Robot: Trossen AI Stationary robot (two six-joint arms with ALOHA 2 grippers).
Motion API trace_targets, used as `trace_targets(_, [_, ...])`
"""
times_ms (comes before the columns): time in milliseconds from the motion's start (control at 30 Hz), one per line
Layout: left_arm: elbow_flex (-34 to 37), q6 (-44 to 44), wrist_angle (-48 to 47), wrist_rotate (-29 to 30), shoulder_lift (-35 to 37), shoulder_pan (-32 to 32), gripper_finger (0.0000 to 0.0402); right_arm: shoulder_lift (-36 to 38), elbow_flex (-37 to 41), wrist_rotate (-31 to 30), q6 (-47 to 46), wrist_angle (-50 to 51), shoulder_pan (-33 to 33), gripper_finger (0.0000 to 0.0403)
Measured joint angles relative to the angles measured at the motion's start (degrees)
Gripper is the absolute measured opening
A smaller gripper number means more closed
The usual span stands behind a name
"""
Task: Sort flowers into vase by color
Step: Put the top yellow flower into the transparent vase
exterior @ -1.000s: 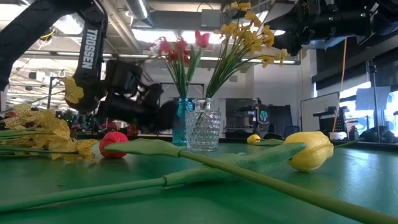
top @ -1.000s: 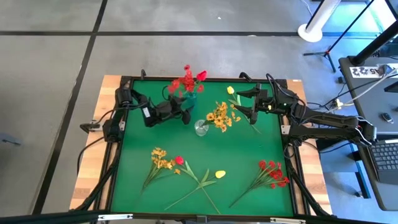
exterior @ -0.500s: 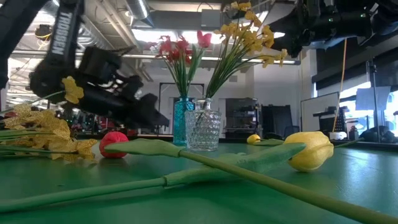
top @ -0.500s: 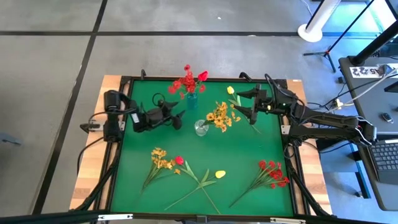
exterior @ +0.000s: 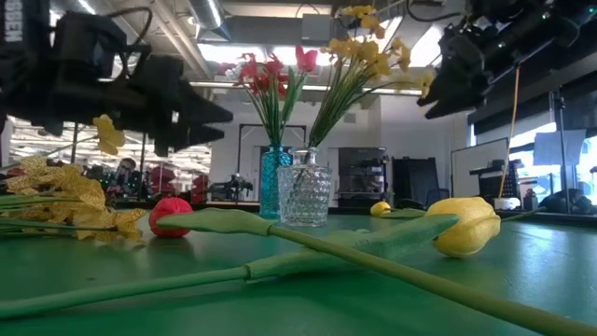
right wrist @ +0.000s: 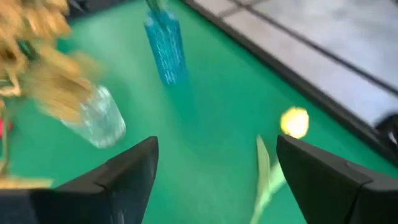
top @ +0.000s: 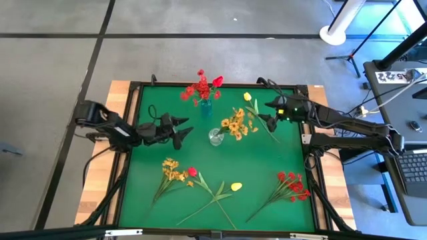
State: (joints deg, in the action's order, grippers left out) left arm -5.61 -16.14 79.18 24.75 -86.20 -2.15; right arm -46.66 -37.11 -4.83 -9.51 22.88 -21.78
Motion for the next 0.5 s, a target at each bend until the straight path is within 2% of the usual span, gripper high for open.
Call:
trace_targets(133, [-1.6, 0.0, -7.6, 0.2, 4.2, 0.7, 0.0259, -1.7, -1.5, -1.7, -2.5, 7.3, 0.0, 0.0324])
trace_targets(233, [-3.9, 0.0, -13.3, 0.1, 5.8, 1.2, 0.0255, -3.9, -1.6, -5.6, -4.1, 12.0, 0.0, 0.0324])
trace_targets(367, [-7.3, 0.6, -17.7, 0.0, 6.5, 2.0, 0.0255, -9.7, -1.5, -8.9, -6.6, 14.2, 0.0, 0.0324])
trace_targets(500, [-10.0, 2.4, -20.6, 0.0, 6.5, 2.8, 0.0255, -18.1, -1.5, -9.5, -6.6, 11.6, 0.0, 0.0324])
